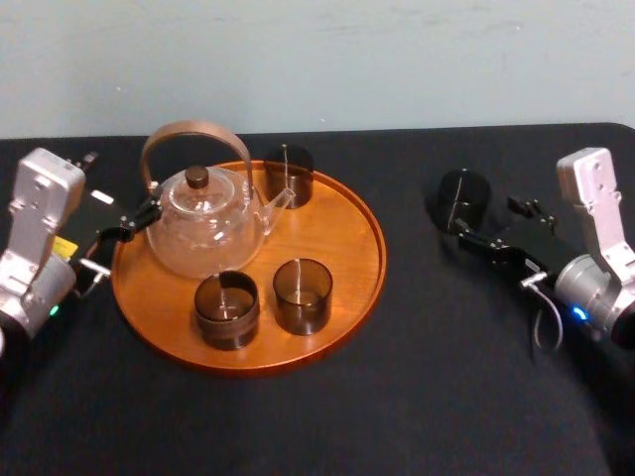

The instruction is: Pick up the glass from the table and place it on the tray.

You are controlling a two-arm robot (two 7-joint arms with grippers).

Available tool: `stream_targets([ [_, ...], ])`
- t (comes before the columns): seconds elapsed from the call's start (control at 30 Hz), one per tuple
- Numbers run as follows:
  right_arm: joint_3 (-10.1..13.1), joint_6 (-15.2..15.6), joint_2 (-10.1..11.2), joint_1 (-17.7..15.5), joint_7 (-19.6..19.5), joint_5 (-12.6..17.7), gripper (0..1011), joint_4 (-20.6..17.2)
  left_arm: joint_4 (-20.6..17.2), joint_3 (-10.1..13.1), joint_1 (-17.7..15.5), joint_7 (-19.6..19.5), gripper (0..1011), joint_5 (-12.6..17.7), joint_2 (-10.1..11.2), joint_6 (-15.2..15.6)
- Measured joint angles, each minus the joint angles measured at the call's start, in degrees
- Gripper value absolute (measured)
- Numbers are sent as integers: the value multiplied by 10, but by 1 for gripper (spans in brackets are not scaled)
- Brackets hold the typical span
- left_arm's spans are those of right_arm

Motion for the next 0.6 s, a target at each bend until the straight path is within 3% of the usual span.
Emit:
stream_targets([
  [0.6, -29, 3, -26, 70, 8, -21, 1002, 82, 0, 0, 0, 0, 1010, 0, 0, 0],
])
